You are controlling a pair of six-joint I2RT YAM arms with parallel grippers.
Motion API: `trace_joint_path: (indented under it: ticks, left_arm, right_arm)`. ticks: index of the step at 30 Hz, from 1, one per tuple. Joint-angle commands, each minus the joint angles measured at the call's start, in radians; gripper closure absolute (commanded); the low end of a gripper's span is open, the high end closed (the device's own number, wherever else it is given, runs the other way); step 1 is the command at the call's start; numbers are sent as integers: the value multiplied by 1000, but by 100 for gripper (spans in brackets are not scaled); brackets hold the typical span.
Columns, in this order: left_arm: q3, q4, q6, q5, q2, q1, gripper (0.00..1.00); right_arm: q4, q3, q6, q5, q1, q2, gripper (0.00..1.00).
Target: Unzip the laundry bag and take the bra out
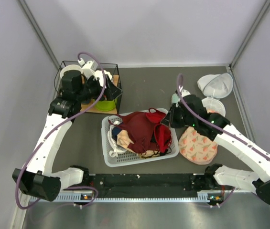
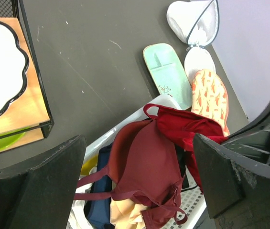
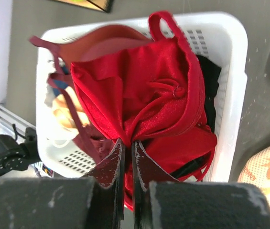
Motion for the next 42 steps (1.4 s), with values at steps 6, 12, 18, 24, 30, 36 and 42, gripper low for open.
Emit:
trace_joint_path:
  ticks: [6, 12, 18, 24, 30, 36, 42]
  left_arm:
    - [-51, 113, -69, -31, -83, 7, 1]
    - [-45, 108, -80, 29, -81, 7, 1]
    - [-53, 107, -70, 38, -95, 7, 1]
    - [-48, 117, -83, 64, -81, 7, 1]
    - [-44, 120, -78, 63, -72, 7, 1]
    - [-39, 142, -93, 75, -60, 7, 1]
    - [-34, 176, -115, 95, -38, 7, 1]
  right_arm:
    - [202, -176, 99, 35, 20, 32, 100]
    - [236, -210, 89, 25, 23, 137, 100]
    - [277, -253, 78, 51, 35, 212, 100]
    - [285, -273, 72, 51, 61, 229, 100]
    - [248, -271, 64, 155, 90, 99, 100]
    - [109, -152, 26, 202, 90, -7, 51]
    - [23, -36, 15, 215, 90, -47, 17]
